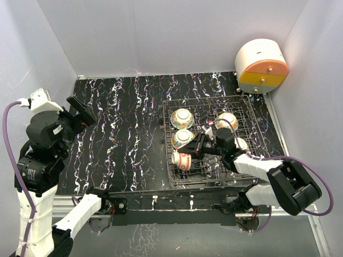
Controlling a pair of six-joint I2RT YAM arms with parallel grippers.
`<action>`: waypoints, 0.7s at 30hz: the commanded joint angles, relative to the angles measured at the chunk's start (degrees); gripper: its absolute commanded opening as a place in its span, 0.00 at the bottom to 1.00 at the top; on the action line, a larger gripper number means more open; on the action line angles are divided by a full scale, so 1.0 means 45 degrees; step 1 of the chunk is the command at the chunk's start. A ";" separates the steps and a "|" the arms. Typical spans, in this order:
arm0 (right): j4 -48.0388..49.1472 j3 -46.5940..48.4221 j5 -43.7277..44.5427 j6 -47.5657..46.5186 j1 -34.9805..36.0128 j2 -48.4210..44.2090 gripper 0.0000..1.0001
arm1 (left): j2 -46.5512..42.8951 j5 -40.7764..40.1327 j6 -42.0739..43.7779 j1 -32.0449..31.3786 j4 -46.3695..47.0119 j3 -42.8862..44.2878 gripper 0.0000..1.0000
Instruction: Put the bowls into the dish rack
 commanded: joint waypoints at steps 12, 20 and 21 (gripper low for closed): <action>0.2496 -0.1512 0.0583 0.1211 0.0928 0.1093 0.14 | 0.0176 -0.0088 -0.0059 -0.0028 0.0174 0.0126 0.97; -0.0623 -0.1499 0.1667 -0.0205 0.0541 0.0072 0.23 | 0.0227 0.0009 -0.0201 -0.0028 0.0216 0.0133 0.97; -0.1114 -0.1418 0.1783 -0.0476 0.0364 -0.0163 0.25 | 0.0226 0.0010 -0.0192 -0.0030 0.0216 0.0151 0.97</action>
